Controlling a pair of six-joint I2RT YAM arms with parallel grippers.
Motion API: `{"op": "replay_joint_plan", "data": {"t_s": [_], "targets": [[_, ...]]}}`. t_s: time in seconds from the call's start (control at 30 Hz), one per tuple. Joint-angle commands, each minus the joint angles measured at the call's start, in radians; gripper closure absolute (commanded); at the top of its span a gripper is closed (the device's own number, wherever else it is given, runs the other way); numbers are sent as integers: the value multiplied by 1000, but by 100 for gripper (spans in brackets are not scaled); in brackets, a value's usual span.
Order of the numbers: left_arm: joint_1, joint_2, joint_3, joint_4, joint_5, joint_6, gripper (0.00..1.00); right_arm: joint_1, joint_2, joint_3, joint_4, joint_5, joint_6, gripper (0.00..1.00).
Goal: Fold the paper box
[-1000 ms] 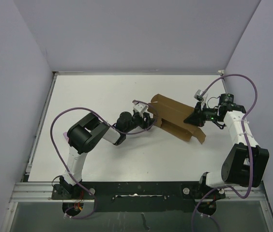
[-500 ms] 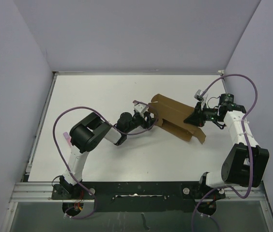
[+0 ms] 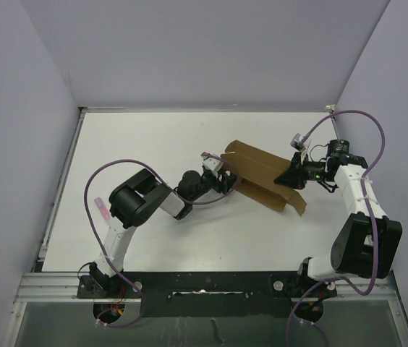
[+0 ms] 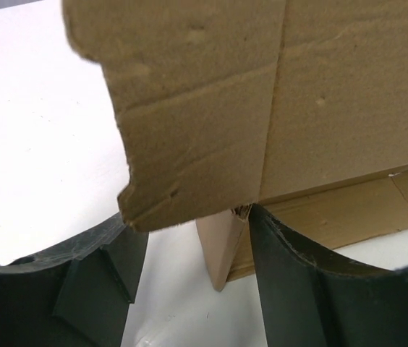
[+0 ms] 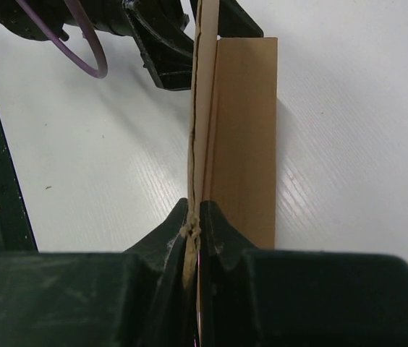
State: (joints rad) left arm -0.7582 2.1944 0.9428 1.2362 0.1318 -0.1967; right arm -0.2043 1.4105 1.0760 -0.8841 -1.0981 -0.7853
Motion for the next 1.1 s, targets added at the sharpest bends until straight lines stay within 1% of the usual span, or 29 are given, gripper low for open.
{"op": "replay_joint_plan", "data": {"t_s": [0.0,0.07,0.2,0.27,0.37,0.43,0.47,0.5,0.6,0.63,0.7,0.77,0.93,1.07], "targets": [[-11,33,39,115,-60,22,48,-5,13,41,-15,-55,-5,100],[-15,34,38,122,-76,25,50,-4,14,42,-16,-57,-4,100],[-25,28,31,122,-108,36,61,-5,14,42,-13,-55,1,100],[-29,22,28,111,-124,40,69,-5,16,41,-8,-55,7,100],[-30,11,23,88,-137,42,77,-5,20,38,1,-57,26,100],[-30,0,20,67,-146,37,91,-6,21,34,18,-53,47,100],[-30,-9,20,42,-154,33,96,-4,19,31,28,-51,62,100],[-30,-18,18,22,-157,33,99,-4,18,28,40,-48,77,100],[-30,-50,10,-35,-168,36,99,2,7,16,76,-34,113,100],[-30,-60,5,-50,-169,36,98,5,3,12,84,-29,117,100],[-30,-74,-6,-62,-170,34,90,17,0,8,96,-17,123,100],[-30,-79,-17,-58,-174,33,83,30,4,6,100,-2,124,100],[-30,-69,-37,-14,-178,39,74,47,8,3,96,40,95,100],[-30,-65,-44,0,-184,49,71,46,-3,-4,95,55,82,100]]}}
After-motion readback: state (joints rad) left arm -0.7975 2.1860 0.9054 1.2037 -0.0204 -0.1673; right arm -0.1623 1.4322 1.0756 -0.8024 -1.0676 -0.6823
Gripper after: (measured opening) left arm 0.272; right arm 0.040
